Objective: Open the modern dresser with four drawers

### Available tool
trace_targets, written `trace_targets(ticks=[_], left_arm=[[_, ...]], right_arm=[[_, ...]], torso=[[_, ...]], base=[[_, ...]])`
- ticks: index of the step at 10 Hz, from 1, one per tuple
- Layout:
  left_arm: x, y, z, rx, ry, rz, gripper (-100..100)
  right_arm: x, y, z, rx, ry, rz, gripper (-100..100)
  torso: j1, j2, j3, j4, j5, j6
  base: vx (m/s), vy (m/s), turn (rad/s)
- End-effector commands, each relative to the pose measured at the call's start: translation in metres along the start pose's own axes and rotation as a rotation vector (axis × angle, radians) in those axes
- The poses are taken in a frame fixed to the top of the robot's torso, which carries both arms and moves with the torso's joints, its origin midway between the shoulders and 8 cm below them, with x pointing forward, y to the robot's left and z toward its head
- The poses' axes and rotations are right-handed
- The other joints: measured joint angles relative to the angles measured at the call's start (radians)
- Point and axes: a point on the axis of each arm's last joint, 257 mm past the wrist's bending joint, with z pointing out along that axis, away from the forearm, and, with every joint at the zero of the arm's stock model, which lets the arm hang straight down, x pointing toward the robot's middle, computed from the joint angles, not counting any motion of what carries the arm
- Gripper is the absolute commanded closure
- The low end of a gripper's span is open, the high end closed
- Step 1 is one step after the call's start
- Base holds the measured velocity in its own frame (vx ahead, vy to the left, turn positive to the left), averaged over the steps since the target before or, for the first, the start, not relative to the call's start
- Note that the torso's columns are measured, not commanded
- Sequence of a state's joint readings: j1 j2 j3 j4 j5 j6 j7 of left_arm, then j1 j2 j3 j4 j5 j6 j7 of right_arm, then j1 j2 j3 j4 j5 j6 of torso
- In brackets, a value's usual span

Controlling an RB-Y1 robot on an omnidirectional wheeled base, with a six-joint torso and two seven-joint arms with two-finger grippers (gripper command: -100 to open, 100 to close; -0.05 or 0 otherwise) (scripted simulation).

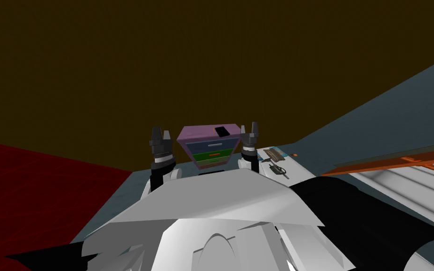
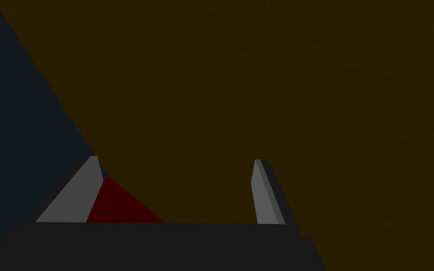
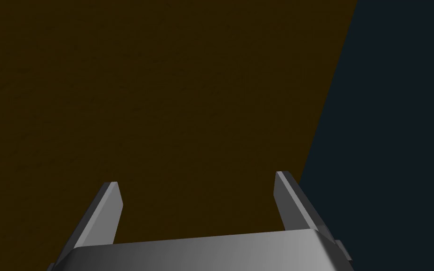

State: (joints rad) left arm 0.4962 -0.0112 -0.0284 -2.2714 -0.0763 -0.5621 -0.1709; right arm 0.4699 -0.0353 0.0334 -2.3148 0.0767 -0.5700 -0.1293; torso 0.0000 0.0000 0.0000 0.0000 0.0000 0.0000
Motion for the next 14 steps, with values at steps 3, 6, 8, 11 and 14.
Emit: trace_targets(ticks=[3,6,8,11,14], left_arm=[[0.000,0.000,0.000,0.000,0.000,0.000,0],[0.000,0.000,0.000,0.000,0.000,0.000,0],[0.000,0.000,0.000,0.000,0.000,0.000,0],[0.000,0.000,0.000,0.000,0.000,0.000,0],[0.000,0.000,0.000,0.000,0.000,0.000,0]], right_arm=[[0.000,0.000,0.000,0.000,0.000,0.000,0],[0.000,0.000,0.000,0.000,0.000,0.000,0],[0.000,0.000,0.000,0.000,0.000,0.000,0],[0.010,-0.007,-0.001,0.014,0.070,-0.077,-100],[0.019,-0.016,-0.003,0.027,0.139,-0.192,-100]], torso=[[0.000,0.175,-0.351,0.176,0.000,0.000],[0.000,0.396,-0.792,0.396,0.000,0.000],[0.000,0.544,-1.087,0.544,0.000,0.000],[0.001,0.725,-1.451,0.724,0.000,0.000],[0.002,0.738,-1.476,0.738,0.001,0.000]], base=[[0.000,0.000,0.000],[0.000,0.000,0.000],[0.000,0.000,0.000],[0.007,0.024,-0.031],[0.006,0.073,-0.056]])
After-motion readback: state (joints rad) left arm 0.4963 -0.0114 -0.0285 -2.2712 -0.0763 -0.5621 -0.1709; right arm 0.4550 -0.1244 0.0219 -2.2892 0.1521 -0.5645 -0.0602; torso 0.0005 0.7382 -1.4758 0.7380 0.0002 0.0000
